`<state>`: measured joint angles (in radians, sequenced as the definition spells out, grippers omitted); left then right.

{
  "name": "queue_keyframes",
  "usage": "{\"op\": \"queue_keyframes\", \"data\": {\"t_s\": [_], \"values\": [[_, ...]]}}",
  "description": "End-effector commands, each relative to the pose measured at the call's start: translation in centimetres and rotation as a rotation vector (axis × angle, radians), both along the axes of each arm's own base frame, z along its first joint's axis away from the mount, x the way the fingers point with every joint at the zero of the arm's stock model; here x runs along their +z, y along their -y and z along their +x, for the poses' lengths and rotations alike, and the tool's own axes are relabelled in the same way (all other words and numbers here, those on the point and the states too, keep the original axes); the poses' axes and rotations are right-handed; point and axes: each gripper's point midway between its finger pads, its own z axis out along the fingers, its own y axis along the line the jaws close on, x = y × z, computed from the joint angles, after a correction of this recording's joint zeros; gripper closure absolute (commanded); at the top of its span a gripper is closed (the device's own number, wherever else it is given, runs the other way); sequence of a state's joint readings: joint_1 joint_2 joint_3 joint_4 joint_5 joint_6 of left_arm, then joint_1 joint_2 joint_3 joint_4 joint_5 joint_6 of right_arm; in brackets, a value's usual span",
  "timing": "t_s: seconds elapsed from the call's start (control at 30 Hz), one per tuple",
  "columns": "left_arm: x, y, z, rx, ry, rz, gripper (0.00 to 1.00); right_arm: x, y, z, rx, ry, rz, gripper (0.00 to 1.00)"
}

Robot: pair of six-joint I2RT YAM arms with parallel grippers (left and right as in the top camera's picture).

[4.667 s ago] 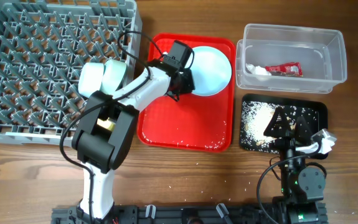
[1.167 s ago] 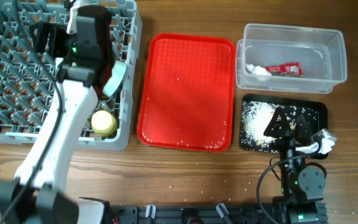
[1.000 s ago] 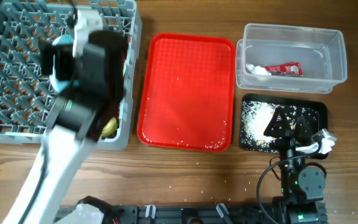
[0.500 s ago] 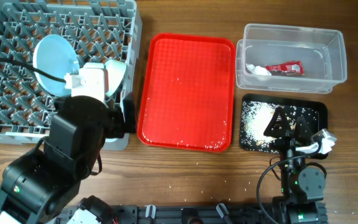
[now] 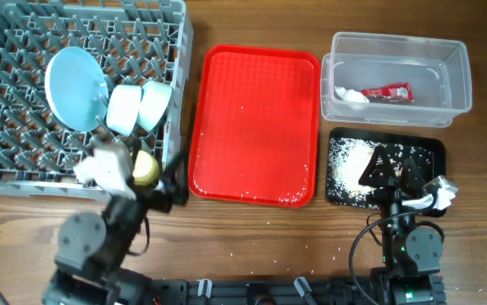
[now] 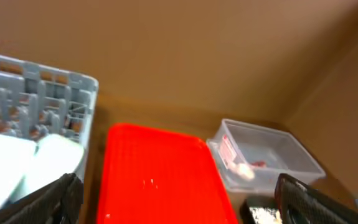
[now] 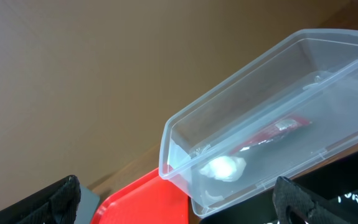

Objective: Sort waste into correct bins and load items into the dishwasher rack

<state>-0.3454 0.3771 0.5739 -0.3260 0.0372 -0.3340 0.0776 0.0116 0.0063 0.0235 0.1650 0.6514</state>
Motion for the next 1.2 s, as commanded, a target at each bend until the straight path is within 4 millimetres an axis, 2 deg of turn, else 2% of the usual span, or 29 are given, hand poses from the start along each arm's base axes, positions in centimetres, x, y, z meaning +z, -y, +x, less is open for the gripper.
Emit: {"op": "queue_keyframes", "data": {"t_s": [0.0, 0.1, 0.17, 0.33, 0.5, 0.57, 0.63, 0.9, 1.17], "values": [[-3.4, 1.0, -2.2, -0.111, 0.075, 0.054, 0.00, 0.1, 0.0, 0.0, 0.000, 0.007, 0.007, 0.00], [-6.1, 1.0, -3.0, -0.129, 0.135, 0.105, 0.00, 0.1, 0.0, 0.0, 0.000, 0.007, 0.007, 0.00], [-8.7, 1.2, -2.6, -0.135, 0.098, 0.130, 0.00, 0.1, 0.0, 0.0, 0.000, 0.007, 0.007, 0.00], [-12.9, 1.5, -1.4, -0.132, 0.066, 0.141, 0.00, 0.1, 0.0, 0.0, 0.000, 0.007, 0.007, 0.00], [-12.6, 0.4, -0.3, -0.046, 0.121, 0.133, 0.00, 0.1, 0.0, 0.0, 0.000, 0.008, 0.007, 0.00], [-10.0, -0.4, 0.1, 0.013, 0.222, 0.103, 0.00, 0.1, 0.0, 0.0, 0.000, 0.007, 0.007, 0.00], [-8.6, -1.1, 0.3, 0.054, 0.276, 0.086, 0.00, 0.1, 0.0, 0.0, 0.000, 0.007, 0.007, 0.00], [-12.9, -1.1, 0.3, 0.040, 0.111, 0.144, 0.00, 0.1, 0.0, 0.0, 0.000, 0.007, 0.007, 0.00], [-12.9, -1.1, 0.3, 0.040, 0.111, 0.144, 0.00, 0.1, 0.0, 0.0, 0.000, 0.007, 0.007, 0.00]]}}
